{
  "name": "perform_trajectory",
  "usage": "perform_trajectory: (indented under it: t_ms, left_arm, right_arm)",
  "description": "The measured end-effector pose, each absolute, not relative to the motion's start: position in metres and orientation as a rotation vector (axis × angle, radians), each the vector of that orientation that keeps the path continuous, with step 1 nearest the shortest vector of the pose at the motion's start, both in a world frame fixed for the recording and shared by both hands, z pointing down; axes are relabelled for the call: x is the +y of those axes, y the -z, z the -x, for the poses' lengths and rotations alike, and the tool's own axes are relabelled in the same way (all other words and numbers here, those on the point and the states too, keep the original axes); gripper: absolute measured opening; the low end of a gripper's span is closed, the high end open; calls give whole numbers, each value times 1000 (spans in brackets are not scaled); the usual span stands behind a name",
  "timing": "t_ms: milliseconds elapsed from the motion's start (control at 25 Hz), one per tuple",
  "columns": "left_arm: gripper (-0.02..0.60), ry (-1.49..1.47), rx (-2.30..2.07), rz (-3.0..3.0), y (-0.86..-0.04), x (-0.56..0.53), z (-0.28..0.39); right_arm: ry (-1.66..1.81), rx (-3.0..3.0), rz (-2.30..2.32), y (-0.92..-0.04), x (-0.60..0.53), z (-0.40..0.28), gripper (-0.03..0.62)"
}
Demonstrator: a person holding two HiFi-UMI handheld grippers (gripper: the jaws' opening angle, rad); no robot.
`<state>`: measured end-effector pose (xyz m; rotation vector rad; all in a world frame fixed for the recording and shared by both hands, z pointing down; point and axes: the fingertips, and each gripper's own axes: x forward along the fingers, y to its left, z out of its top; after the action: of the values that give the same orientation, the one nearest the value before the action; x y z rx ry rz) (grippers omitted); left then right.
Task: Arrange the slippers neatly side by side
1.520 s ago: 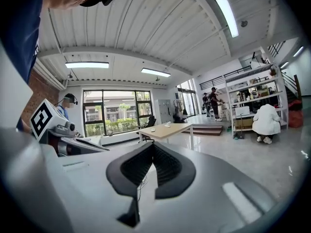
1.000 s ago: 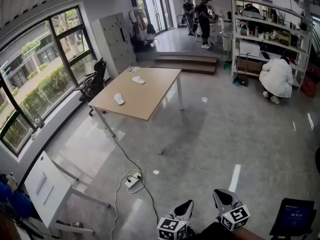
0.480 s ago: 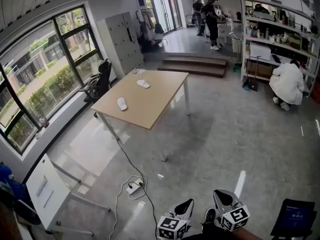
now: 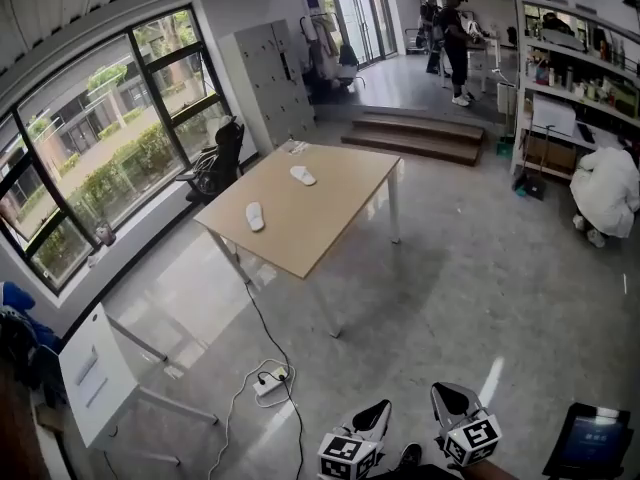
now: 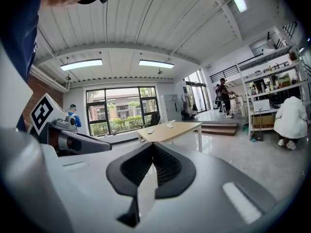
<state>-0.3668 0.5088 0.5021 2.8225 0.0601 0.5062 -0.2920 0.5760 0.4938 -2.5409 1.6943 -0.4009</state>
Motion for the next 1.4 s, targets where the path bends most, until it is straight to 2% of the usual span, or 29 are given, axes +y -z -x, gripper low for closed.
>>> perform_trajectory:
  t_ms: [400, 920, 1400]
  left_arm:
    - [3, -511, -47, -2806, -503, 496, 308]
    - [3, -510, 59, -2811, -524, 457, 210]
    - [3, -484, 75, -2760, -515, 356, 122]
  right_arm:
    - [438, 1716, 2512, -508, 566, 222, 6]
    - [429, 1679, 2562, -514, 524, 132, 6]
    - [471, 1642, 2597, -506, 430, 47, 6]
